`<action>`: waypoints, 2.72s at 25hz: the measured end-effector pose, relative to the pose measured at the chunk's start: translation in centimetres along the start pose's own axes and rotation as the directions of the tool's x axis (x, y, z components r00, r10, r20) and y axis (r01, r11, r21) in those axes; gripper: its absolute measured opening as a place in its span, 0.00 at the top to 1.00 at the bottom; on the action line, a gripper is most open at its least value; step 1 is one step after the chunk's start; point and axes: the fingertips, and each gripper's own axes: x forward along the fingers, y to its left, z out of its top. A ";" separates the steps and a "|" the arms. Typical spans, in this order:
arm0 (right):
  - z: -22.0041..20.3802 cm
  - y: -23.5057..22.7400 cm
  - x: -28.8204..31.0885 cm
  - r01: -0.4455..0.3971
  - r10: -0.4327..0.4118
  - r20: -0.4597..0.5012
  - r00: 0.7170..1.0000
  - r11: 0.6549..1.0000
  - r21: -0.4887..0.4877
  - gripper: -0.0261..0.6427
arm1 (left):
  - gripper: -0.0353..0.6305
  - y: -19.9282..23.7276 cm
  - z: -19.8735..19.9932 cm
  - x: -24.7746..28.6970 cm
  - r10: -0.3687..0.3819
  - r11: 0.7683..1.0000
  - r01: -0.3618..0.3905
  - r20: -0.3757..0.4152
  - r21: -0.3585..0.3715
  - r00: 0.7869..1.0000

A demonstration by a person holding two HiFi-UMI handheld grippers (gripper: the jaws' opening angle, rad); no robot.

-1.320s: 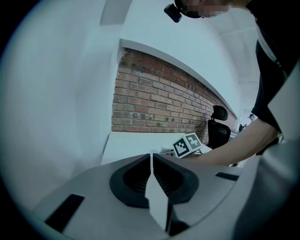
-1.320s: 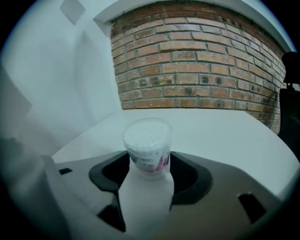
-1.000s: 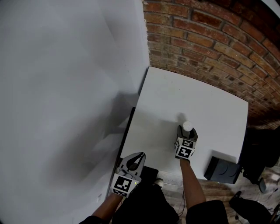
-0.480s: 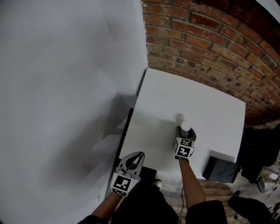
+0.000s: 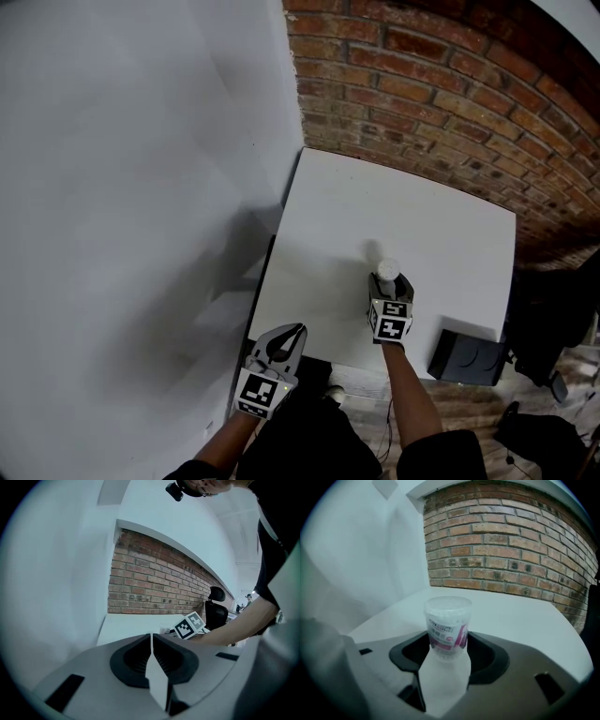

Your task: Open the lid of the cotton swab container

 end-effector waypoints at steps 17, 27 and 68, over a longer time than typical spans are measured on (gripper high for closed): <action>0.2 2.1 -8.7 -0.121 0.125 0.049 0.991 0.990 -0.073 0.58 | 0.92 -4.8 0.5 -2.1 -0.021 0.999 0.019 0.040 0.044 0.999; 0.3 3.8 -16.0 -0.170 0.182 0.074 0.981 0.975 -0.140 0.58 | 0.92 -7.7 1.2 -4.4 -0.039 0.996 0.034 0.065 0.086 0.997; -5.6 12.3 -38.5 -0.215 0.301 0.055 0.952 0.787 -0.578 0.58 | 0.53 -27.7 1.1 -12.0 -0.383 0.887 0.401 -0.120 0.230 0.916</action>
